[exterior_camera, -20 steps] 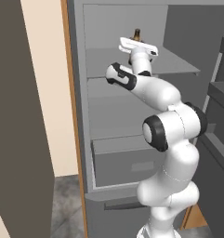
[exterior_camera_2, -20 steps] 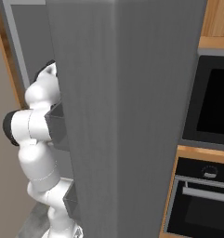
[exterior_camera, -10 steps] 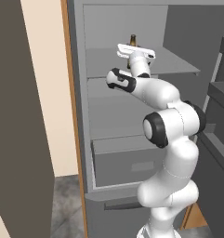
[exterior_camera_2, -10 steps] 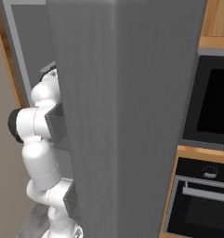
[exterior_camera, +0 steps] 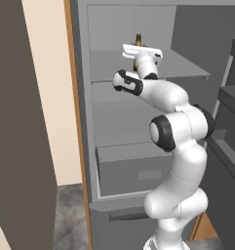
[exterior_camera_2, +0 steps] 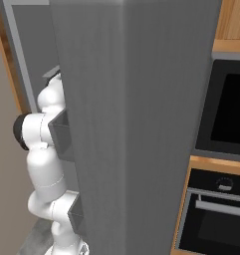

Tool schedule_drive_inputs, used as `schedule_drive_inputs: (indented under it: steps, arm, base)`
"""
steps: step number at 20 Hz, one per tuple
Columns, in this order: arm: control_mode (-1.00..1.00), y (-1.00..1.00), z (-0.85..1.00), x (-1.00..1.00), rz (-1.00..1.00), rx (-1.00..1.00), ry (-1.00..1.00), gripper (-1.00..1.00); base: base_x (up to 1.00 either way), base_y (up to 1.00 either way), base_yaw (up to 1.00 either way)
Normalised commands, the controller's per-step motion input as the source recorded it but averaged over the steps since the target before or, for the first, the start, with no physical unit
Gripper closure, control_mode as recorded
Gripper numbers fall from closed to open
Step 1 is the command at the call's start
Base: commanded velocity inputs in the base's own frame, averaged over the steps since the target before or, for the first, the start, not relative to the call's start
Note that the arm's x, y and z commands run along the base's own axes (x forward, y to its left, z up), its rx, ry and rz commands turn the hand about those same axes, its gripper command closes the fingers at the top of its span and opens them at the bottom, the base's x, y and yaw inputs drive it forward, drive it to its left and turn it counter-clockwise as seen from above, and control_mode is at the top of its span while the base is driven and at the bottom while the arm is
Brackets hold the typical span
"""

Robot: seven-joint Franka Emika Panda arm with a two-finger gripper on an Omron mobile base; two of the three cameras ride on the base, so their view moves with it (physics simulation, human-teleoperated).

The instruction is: Place the beer on the top shelf of the fridge to keep it out of children's reach, and place the pear and orange on lower shelves for easy access.

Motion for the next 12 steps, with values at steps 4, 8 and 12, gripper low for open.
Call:
schedule_drive_inputs:
  steps: [4,8,12]
  arm:
    - [-1.0,0.0,-0.15,0.3,0.0,-0.01,-0.03,-1.0]
    - [-1.0,0.0,-0.01,0.07,0.0,-0.03,-0.05,-1.0]
    - [-1.0,-0.02,0.0,-0.02,0.0,-0.04,-0.06,-1.0]
  base:
    - [0.0,0.0,0.0]
    - [0.0,0.0,0.0]
    - [0.0,0.0,0.0]
